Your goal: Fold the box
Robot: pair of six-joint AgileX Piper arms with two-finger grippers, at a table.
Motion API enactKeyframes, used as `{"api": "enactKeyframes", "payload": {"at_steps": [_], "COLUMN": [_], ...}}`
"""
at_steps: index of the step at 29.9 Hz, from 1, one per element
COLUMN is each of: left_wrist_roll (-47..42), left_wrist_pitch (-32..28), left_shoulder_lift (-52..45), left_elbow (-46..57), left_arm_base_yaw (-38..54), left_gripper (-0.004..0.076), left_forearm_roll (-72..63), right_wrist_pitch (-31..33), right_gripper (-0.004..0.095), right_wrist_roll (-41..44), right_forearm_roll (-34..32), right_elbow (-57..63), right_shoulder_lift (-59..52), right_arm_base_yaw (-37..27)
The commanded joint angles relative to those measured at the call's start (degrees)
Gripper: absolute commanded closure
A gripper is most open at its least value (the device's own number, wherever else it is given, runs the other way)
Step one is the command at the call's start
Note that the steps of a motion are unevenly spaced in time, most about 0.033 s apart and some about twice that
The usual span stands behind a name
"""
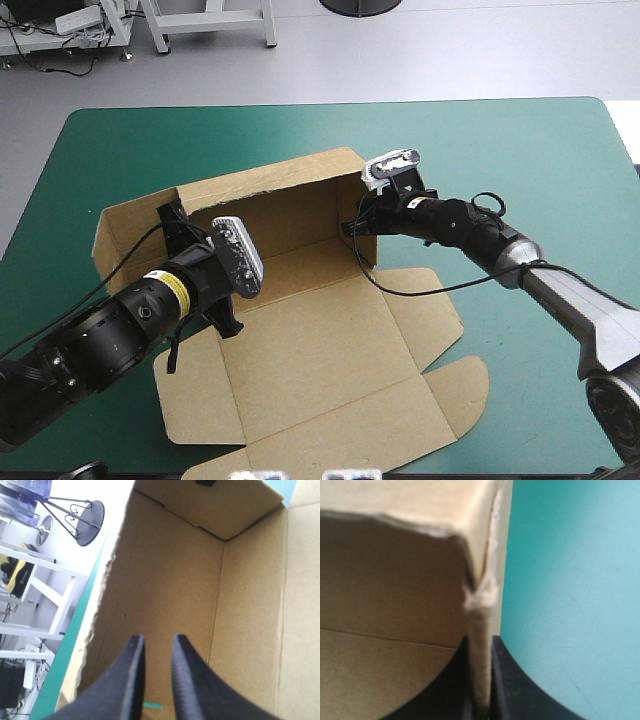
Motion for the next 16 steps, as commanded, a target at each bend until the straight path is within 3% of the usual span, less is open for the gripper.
{"api": "enactKeyframes", "payload": {"at_steps": [1,4,8,11,16], "left_wrist_roll": [-2.08,-3.84,-6.61,-7.09,-6.40], "left_wrist_pitch": [5.36,12.00,15.66,15.65,16.88], "left_shoulder_lift": [0.67,2.90,5.13,6.18,7.15], "left_elbow": [-6.33,-11.61,-17.49,-21.86,-28.27], "left_arm_base_yaw": [-0.81,-0.81,0.96,6.21,22.83], "left_gripper": [0.0724,0.0729,0.0729,0.0729,0.0729], "left_forearm_roll": [0.67,-1.79,-3.28,-3.47,-9.14], "right_wrist_pitch": [0.62,3.52,7.94,11.56,15.98], "right_gripper": [0.0921,0.0921,0.0922,0.0922,0.0922], "right_wrist_roll": [3.76,8.91,14.21,15.78,18.16], "right_forearm_roll": [-2.04,-7.04,-11.47,-12.77,-14.82], "right_elbow": [-3.18,-4.60,-5.79,-6.32,-7.28], "right_shoulder_lift": [-2.42,-2.42,-2.42,-2.42,-2.93], "right_arm_base_yaw": [-2.03,-3.52,-5.35,-6.65,-8.05]}}
